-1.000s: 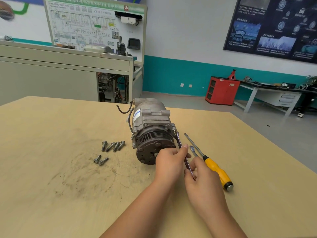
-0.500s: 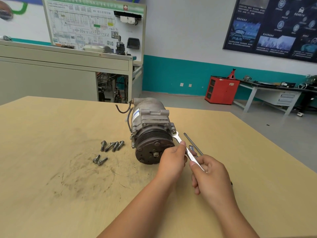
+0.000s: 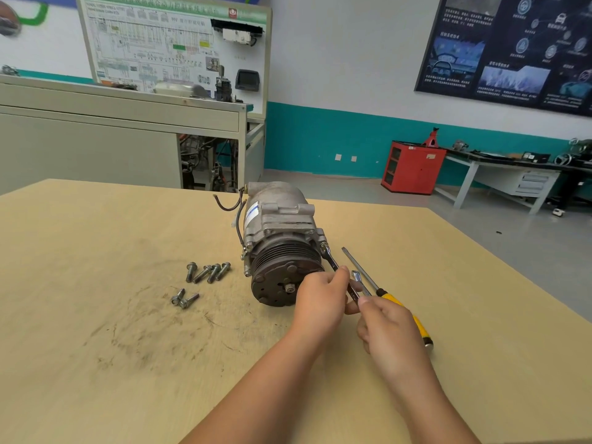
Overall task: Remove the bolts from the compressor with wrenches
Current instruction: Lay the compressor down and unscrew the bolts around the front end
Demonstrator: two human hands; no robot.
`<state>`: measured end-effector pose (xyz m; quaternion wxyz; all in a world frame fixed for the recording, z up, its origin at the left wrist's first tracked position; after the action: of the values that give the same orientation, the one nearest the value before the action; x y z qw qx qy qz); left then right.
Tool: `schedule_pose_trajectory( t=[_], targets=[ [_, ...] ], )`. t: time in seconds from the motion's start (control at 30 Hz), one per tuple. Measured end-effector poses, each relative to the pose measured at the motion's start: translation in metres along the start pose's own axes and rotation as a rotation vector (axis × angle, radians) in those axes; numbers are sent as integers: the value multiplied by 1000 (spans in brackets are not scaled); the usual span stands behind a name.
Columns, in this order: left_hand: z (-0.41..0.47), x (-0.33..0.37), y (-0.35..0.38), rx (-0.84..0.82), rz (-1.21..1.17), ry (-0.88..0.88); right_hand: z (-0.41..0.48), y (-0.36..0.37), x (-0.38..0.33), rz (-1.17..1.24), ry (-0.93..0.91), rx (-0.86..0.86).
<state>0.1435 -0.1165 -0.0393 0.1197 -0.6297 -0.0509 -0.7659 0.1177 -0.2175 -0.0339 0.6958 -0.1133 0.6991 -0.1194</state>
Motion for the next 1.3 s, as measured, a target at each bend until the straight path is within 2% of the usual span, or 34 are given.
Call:
schedule_pose_trajectory(
  t=[0.2,0.3,0.43,0.53,0.63,0.73,0.87,0.93,1.0,1.1,1.17,1.23,1.3],
  targets=[
    [0,3,3,-13,-29,-9,-6,2,-10,724,417,-370],
    [-1,5,2,-21,-60,-7,-7,3,-13,810,428,-410],
    [-1,6,-3,0,-84,-3,-9,8,-14,614,298,-344],
    [-1,4,-6,3,-136,-59,-10,13,-11,361,163,-249],
    [-2,2,-8,13,-144,-98,-9,16,-8,241,76,-203],
    [-3,0,-9,10,-64,-101,-6,17,1,-10,-45,-81],
    [-1,-2,-7,34,131,10,-7,12,4,-328,-230,79],
    [0,-1,-4,25,139,39,-5,6,2,-337,-266,142],
    [2,-1,-2,-5,86,23,-1,2,4,-182,-190,124],
    [3,-3,2,-89,-66,-50,5,0,6,51,-4,-46],
    [1,-3,3,-126,-167,-99,4,-1,4,131,51,-134],
    [0,-3,2,-118,-177,-120,3,-4,2,74,-2,-82],
    [0,-2,-1,-58,-84,-102,0,-6,0,-159,-154,107]
  ],
)
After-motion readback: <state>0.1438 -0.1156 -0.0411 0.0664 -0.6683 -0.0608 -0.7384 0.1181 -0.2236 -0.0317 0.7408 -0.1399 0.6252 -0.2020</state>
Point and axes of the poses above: each hand's wrist, its own z-axis towards the middle knuckle, its own y-axis out of the palm, x = y × z, the point moved 3 cm from there along z, towards the middle knuckle, and after that the axes turned 8 degrees about y, right-handed, at the moved point
